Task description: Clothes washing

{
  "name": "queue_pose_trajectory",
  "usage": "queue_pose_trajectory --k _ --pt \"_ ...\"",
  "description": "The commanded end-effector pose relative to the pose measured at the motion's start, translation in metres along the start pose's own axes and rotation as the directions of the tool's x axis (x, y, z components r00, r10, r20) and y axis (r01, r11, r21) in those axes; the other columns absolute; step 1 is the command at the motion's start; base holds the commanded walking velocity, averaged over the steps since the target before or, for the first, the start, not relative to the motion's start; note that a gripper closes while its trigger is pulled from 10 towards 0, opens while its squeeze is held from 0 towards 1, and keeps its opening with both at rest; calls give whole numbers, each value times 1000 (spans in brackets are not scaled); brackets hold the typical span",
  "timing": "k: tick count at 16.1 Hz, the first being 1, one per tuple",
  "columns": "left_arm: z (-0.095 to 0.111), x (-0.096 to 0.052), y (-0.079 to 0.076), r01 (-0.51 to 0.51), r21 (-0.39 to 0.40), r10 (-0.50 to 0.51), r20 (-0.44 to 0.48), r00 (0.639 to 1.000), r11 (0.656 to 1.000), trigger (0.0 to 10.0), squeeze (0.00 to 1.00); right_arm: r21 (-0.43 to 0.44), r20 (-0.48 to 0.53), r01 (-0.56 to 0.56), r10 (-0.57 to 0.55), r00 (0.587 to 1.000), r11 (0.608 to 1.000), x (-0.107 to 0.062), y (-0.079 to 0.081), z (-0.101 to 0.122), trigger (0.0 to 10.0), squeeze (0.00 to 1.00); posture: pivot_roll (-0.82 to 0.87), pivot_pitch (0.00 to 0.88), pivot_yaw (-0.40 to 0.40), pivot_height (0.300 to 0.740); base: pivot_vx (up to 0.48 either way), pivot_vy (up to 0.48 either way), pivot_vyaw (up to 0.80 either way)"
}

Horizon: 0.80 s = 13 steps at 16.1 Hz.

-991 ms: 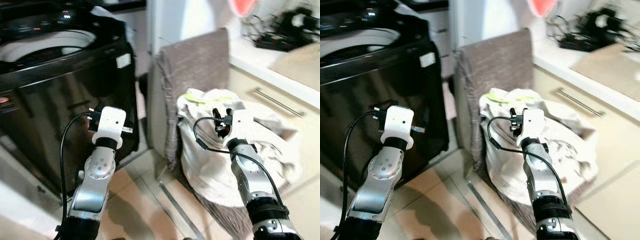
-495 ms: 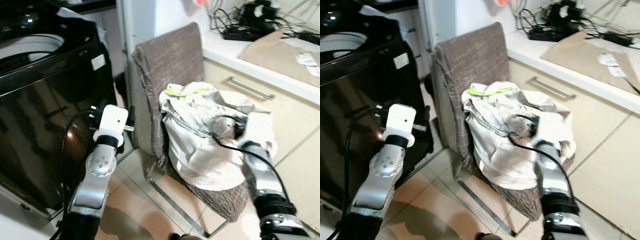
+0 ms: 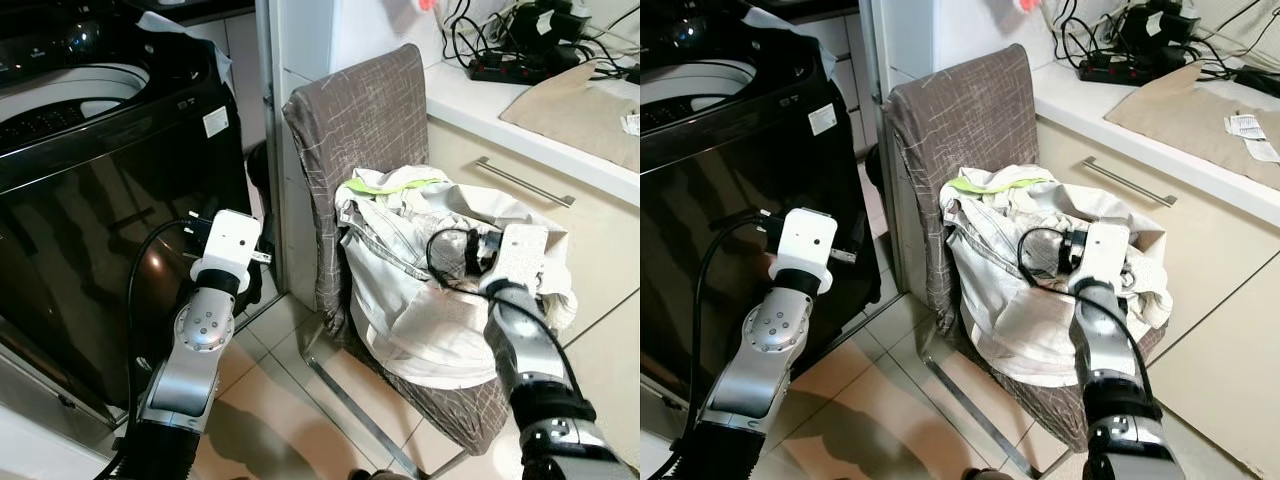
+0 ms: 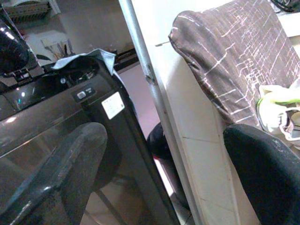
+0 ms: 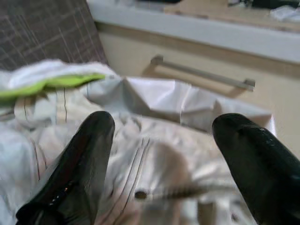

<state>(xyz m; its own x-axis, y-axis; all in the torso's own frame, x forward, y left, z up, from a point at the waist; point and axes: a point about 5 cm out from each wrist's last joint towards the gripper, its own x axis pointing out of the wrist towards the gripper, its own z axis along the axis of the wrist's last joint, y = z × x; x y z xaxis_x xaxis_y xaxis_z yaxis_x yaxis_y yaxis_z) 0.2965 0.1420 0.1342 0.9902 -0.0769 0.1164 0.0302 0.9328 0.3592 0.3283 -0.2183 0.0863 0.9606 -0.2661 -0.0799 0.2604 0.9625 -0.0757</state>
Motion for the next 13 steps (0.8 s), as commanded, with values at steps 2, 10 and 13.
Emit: queue_pose_trajectory --k 2,10,13 --pt "1 3 -1 10 14 -10 7 1000 1000 10000 0 4 35 34 -34 999 999 7 -8 11 10000 1000 -5 0 -1 740 0 0 0" --pt "-1 2 -5 52 35 -52 14 999 998 10000 0 -27 -10 -22 22 1000 999 3 3 -1 10000 0 -12 0 5 740 0 0 -91" --pt "0 3 -6 61 53 -62 20 998 997 10000 0 -24 -28 1 -1 1000 1000 1 2 -5 10000 0 -14 0 7 740 0 0 -681"
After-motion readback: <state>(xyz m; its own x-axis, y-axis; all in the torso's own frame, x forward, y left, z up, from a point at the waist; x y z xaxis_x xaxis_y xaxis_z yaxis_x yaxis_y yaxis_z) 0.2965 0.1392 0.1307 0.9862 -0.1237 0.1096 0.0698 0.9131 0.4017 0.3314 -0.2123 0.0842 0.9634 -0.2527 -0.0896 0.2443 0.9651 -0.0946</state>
